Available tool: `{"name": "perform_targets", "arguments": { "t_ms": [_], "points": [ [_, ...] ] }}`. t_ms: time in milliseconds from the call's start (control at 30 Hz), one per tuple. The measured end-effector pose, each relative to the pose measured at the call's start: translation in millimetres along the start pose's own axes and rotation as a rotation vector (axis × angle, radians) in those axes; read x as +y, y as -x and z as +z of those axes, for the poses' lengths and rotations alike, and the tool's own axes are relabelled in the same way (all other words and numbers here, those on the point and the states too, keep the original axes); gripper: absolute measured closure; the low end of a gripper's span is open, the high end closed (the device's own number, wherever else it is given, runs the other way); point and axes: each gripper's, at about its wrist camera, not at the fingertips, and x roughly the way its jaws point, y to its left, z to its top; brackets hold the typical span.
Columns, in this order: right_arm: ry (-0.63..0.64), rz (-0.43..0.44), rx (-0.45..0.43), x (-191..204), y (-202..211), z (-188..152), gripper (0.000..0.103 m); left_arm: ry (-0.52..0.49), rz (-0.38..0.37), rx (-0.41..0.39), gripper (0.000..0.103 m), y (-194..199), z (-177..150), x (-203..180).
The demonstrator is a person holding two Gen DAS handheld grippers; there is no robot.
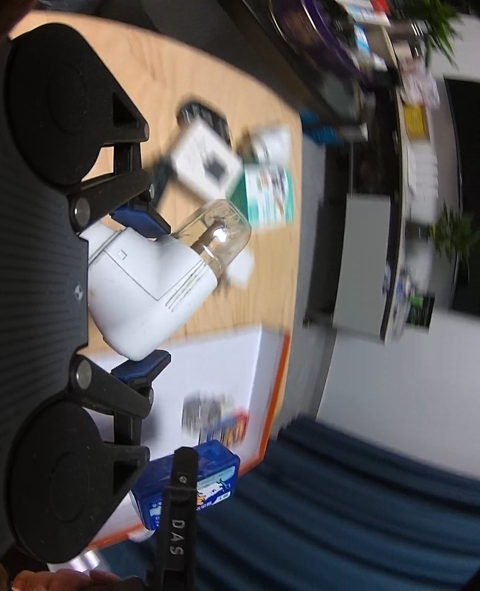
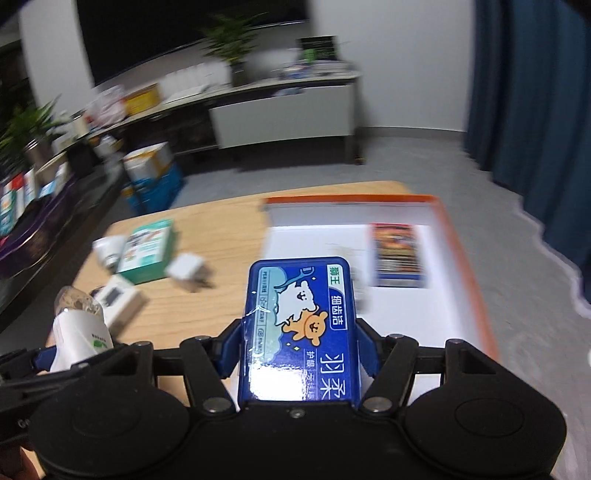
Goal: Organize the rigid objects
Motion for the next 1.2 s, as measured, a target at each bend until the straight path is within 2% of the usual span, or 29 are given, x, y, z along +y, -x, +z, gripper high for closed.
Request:
{"name": "perform_targets", "arguments": {
  "t_ms": [167, 267, 400, 667, 1200],
  "points": [
    [-0.06, -0.07, -0.02, -43, 22, -4, 0.028, -0.093, -0.101, 0.019, 0.035, -12, 9, -48],
    [-0.08, -0.099, -0.028, -62, 28, -7, 0.028, -0.157, -0.114, 0.014, 0.035, -18, 13, -68],
    [-0.101, -0.086, -0.035, -76, 31, -10, 0.028, -0.173, -0.114, 0.004, 0.035, -17, 11, -82],
    [-0.095, -0.055, -0.032, -81, 24, -12, 0.028, -0.158, -0.076, -0.007, 0.035, -8, 11, -86],
    [-0.101, -0.012, -0.03, -83, 21, -17, 0.028, -0.157, -0.081, 0.009, 0.035, -9, 8, -92]
  ]
}}
